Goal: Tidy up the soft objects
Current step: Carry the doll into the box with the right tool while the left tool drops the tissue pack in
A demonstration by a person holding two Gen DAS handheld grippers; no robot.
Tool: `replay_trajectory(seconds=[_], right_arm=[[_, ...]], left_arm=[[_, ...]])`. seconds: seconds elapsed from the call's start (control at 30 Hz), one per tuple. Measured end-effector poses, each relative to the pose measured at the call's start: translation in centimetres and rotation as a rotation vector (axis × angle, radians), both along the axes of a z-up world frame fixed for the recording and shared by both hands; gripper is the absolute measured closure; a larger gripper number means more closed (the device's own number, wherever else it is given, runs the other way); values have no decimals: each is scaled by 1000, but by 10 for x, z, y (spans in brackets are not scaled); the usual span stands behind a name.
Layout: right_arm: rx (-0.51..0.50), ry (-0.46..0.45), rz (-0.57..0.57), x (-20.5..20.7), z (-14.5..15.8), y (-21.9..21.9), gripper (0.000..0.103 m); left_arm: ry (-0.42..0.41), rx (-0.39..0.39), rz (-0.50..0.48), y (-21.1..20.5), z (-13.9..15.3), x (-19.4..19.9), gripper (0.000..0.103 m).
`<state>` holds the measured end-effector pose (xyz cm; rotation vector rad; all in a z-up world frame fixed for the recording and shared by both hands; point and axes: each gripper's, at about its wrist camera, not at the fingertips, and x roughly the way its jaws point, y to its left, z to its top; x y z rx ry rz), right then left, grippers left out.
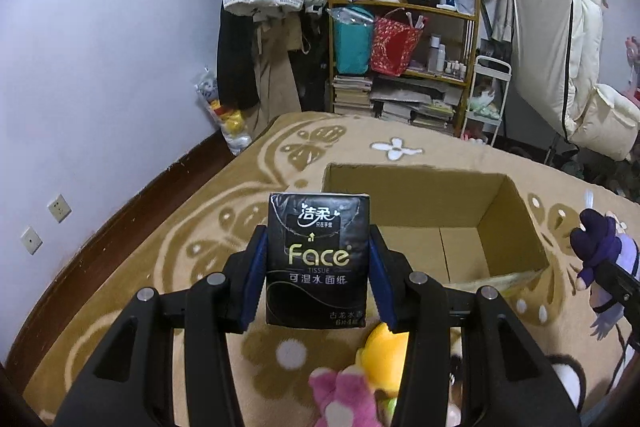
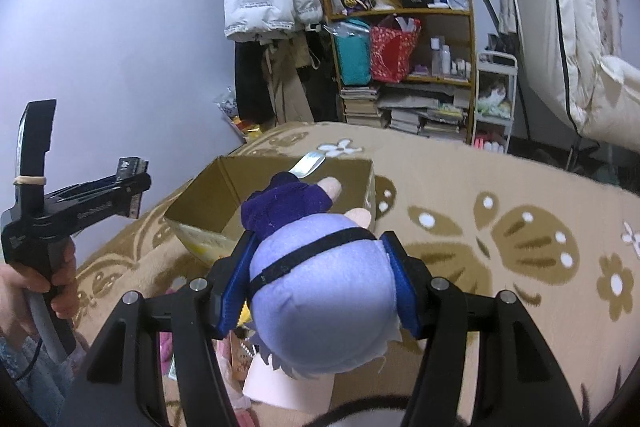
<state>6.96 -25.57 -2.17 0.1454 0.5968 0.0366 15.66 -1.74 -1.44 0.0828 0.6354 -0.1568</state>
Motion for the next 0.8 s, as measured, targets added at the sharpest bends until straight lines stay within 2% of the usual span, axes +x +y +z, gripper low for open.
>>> replay_trajectory(seconds=[0.13, 0.4, 0.57, 0.8], right_arm=[[-19, -13, 17, 9, 6, 5, 38], [-65, -11, 64, 30, 3, 18, 38], [-71, 10, 74, 45, -9, 22, 38], [-95, 31, 79, 70, -18, 20, 36]], left_arm=[[7, 65, -48, -23, -1, 8, 58], [2, 145, -117, -52, -2, 21, 58], [13, 160, -124, -58, -5, 31, 57], [35, 123, -125, -58, -11, 41, 57]])
